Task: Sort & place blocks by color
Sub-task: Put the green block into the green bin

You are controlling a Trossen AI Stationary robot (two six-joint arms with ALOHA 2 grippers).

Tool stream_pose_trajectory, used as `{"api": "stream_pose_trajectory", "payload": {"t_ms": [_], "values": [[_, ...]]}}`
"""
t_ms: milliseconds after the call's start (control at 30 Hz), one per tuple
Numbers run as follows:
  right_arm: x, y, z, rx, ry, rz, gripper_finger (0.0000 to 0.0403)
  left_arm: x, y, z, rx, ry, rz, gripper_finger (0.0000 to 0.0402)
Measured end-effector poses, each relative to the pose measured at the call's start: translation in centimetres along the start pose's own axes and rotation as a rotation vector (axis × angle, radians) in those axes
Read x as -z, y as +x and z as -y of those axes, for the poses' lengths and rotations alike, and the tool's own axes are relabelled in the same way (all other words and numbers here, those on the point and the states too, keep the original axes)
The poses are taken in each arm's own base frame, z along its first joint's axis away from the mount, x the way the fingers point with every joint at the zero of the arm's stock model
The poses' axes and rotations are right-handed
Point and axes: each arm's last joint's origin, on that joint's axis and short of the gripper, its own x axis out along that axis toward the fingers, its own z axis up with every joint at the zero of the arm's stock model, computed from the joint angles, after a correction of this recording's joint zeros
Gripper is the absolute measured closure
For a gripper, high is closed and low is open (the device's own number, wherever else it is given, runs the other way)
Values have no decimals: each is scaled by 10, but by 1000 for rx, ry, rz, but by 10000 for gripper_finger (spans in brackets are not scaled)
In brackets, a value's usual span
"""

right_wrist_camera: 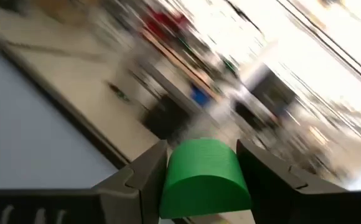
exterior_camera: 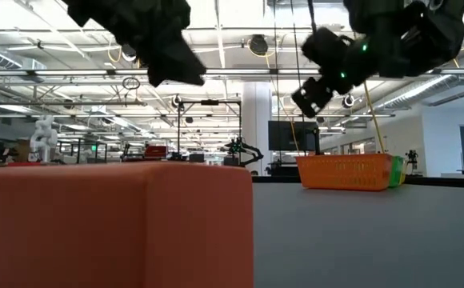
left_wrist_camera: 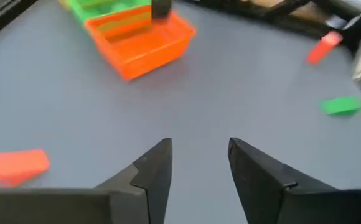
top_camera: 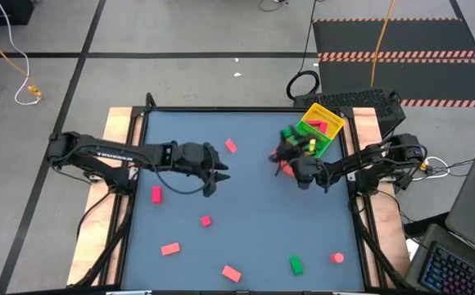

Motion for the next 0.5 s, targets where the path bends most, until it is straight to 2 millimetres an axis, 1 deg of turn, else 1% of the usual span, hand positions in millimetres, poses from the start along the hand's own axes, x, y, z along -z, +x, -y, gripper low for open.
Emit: {"api": "stream_pose_trajectory", "payload": {"t_ms": [100,300,500], "values": [[16,6,7,89,63,-73,235,7,0,7,-51,19,-42,262],[54,11,18,130,256,-99,235,12,-1,23,-92,75,-29,288],[83,9,25,36,426,-78,233,14,-2,28,-113,100,-29,303]]}}
